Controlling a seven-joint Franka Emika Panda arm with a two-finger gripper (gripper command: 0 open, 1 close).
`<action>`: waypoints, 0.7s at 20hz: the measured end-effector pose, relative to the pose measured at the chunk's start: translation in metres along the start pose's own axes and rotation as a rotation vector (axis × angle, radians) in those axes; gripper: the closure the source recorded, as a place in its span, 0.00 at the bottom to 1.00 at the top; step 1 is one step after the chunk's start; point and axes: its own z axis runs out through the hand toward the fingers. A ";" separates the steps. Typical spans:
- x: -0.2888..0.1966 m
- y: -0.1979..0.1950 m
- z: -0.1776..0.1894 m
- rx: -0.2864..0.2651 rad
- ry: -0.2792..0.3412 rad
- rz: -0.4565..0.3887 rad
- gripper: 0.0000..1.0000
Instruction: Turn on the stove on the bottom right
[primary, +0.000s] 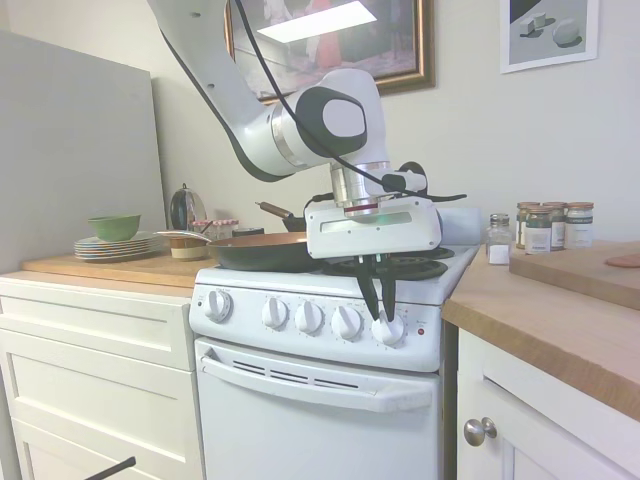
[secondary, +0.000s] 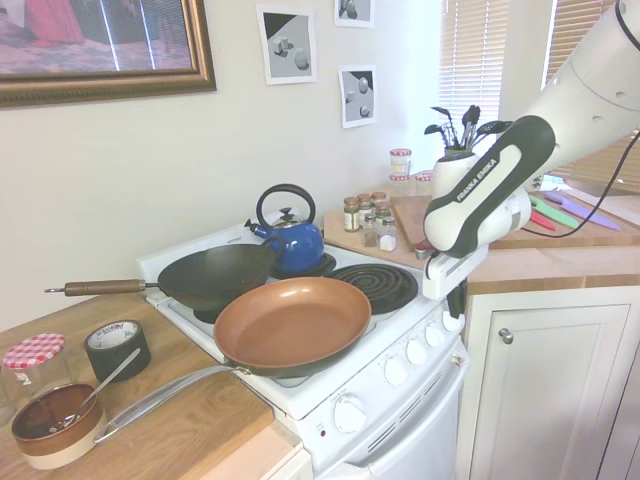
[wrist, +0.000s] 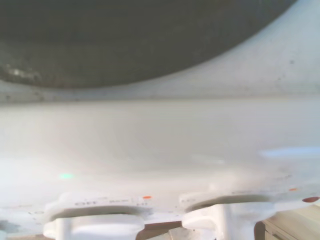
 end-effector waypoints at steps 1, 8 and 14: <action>0.000 0.000 0.000 0.000 0.000 0.000 1.00; 0.000 -0.007 -0.007 0.014 0.010 -0.003 1.00; 0.001 -0.011 -0.014 0.023 0.010 0.001 1.00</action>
